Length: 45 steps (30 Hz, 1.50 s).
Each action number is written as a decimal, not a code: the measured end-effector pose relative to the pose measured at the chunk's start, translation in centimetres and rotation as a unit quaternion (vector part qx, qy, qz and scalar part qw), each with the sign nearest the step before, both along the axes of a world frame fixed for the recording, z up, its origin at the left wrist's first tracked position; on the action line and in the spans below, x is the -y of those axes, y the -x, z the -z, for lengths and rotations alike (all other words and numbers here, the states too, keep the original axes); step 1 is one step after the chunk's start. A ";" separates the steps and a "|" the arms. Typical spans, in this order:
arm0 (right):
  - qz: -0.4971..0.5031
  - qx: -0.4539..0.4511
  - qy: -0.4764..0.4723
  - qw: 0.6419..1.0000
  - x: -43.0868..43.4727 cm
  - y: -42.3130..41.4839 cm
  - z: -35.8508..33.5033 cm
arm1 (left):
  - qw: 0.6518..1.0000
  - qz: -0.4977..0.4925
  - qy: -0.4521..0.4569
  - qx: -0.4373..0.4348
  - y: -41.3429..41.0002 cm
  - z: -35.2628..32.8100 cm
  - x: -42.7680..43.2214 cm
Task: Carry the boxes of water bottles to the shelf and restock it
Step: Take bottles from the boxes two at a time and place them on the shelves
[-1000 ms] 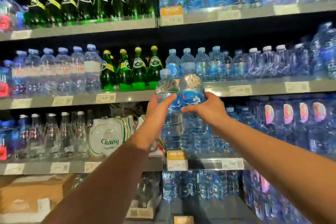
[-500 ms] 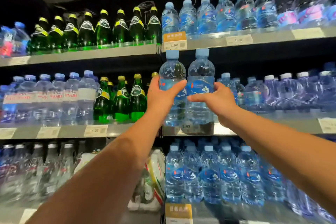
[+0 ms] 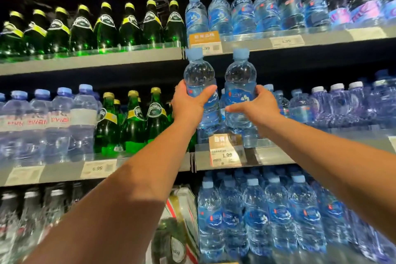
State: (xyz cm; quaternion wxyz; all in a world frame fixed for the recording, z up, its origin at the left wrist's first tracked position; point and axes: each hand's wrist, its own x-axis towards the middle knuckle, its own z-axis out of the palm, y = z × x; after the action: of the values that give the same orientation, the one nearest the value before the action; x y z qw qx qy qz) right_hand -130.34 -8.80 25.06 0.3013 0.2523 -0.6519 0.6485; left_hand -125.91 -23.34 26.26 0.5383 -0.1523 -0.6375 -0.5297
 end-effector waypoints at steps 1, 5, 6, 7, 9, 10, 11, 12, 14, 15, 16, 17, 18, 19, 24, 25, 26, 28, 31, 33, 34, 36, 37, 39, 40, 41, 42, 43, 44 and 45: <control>0.004 -0.003 -0.001 1.000 0.1 0.4 0.0 | 1.000 -0.008 0.006 0.001 0.5 0.0 0.2; 0.008 -0.015 -0.004 1.000 0.5 1.8 -0.2 | 1.000 -0.002 0.011 0.001 2.0 -0.2 0.6; 0.007 -0.015 -0.004 1.000 0.5 2.2 -0.2 | 1.000 -0.002 0.008 -0.001 2.3 -0.2 0.7; 0.005 -0.012 -0.005 1.000 0.5 2.5 -0.2 | 1.000 -0.006 0.008 -0.001 2.6 -0.2 0.7; -0.009 -0.010 -0.007 1.000 0.5 3.2 0.0 | 1.000 -0.008 0.008 0.006 3.3 0.0 0.8; -0.023 -0.012 -0.007 1.000 0.4 3.4 0.0 | 1.000 -0.004 0.007 0.010 3.6 0.1 0.9; -0.035 -0.014 -0.008 0.999 0.2 3.5 0.0 | 1.000 -0.004 0.010 0.016 3.8 0.3 0.9; -0.044 -0.012 -0.010 0.999 0.0 3.7 0.0 | 1.000 -0.004 0.019 0.024 4.1 0.4 1.0; -0.049 -0.001 -0.022 0.999 -0.2 4.0 -0.1 | 0.998 0.001 0.046 0.044 4.4 0.7 0.9; -0.050 0.000 -0.030 0.998 -0.4 4.0 -0.1 | 0.997 0.003 0.059 0.056 4.5 0.9 0.7; -0.052 0.004 -0.034 0.998 -0.5 4.2 -0.1 | 0.996 0.005 0.065 0.064 4.7 1.2 0.7; -0.057 0.009 -0.036 0.998 -0.7 4.2 0.1 | 0.996 0.008 0.065 0.066 4.9 1.3 0.7; -0.060 0.014 -0.035 0.997 -0.8 4.5 0.2 | 0.996 0.012 0.059 0.064 5.0 1.5 0.7; -0.062 0.016 -0.040 0.997 -1.0 4.5 0.4 | 0.997 0.014 0.050 0.065 5.0 1.7 0.8; -0.042 0.035 -0.053 0.997 -1.3 4.6 0.4 | 0.993 0.006 0.031 0.115 5.2 2.1 0.7; -0.036 0.034 -0.058 0.997 -1.3 4.7 0.4 | 0.992 -0.003 0.022 0.126 5.2 2.1 0.5; -0.033 0.036 -0.069 0.996 -1.3 4.7 0.6 | 0.991 -0.008 0.015 0.135 5.2 2.1 0.4; -0.032 0.047 -0.097 0.994 -1.1 4.7 1.2 | 0.989 -0.014 0.003 0.145 5.1 2.2 0.1; -0.023 0.058 -0.092 0.994 -0.8 5.1 2.0 | 0.990 -0.030 -0.012 0.140 4.9 2.5 -0.1; -0.030 0.061 -0.086 0.994 -0.8 5.2 2.3 | 0.988 -0.057 0.016 0.146 4.9 3.2 -0.3; -0.032 0.061 -0.087 0.994 -0.8 5.3 2.4 | 0.985 -0.076 0.040 0.153 4.8 3.5 -0.4; -0.037 0.064 -0.087 0.993 -1.1 5.4 2.4 | 0.975 -0.129 0.079 0.164 4.5 4.2 -0.7; -0.041 0.066 -0.090 0.993 -1.2 5.4 2.3 | 0.970 -0.158 0.086 0.165 4.2 4.4 -0.9; -0.045 0.076 -0.114 0.990 -1.4 5.0 2.3 | 0.959 -0.213 0.087 0.164 3.8 4.7 -1.3; -0.044 0.078 -0.129 0.988 -1.4 5.1 2.2 | 0.953 -0.238 0.088 0.166 3.7 4.8 -1.4; -0.038 0.079 -0.137 0.987 -1.4 5.2 2.2 | 0.947 -0.259 0.091 0.168 3.7 5.0 -1.5; -0.033 0.077 -0.143 0.986 -1.5 5.2 2.3 | 0.942 -0.273 0.094 0.171 3.6 5.1 -1.6; -0.026 0.078 -0.146 0.986 -1.5 5.2 2.4 | 0.940 -0.281 0.093 0.171 3.5 5.2 -1.7; -0.019 0.076 -0.149 0.986 -1.6 5.3 2.4 | 0.939 -0.285 0.090 0.168 3.4 5.2 -1.6; -0.007 0.075 -0.153 0.985 -1.7 5.2 2.4 | 0.939 -0.289 0.087 0.164 3.3 5.2 -1.6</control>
State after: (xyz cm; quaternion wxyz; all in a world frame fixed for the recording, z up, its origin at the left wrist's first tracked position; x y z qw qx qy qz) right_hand -135.56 -7.11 22.66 0.2054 0.2507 -0.7622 0.5603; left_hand -129.22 -21.78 21.03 0.5406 0.0812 -0.7775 -0.3110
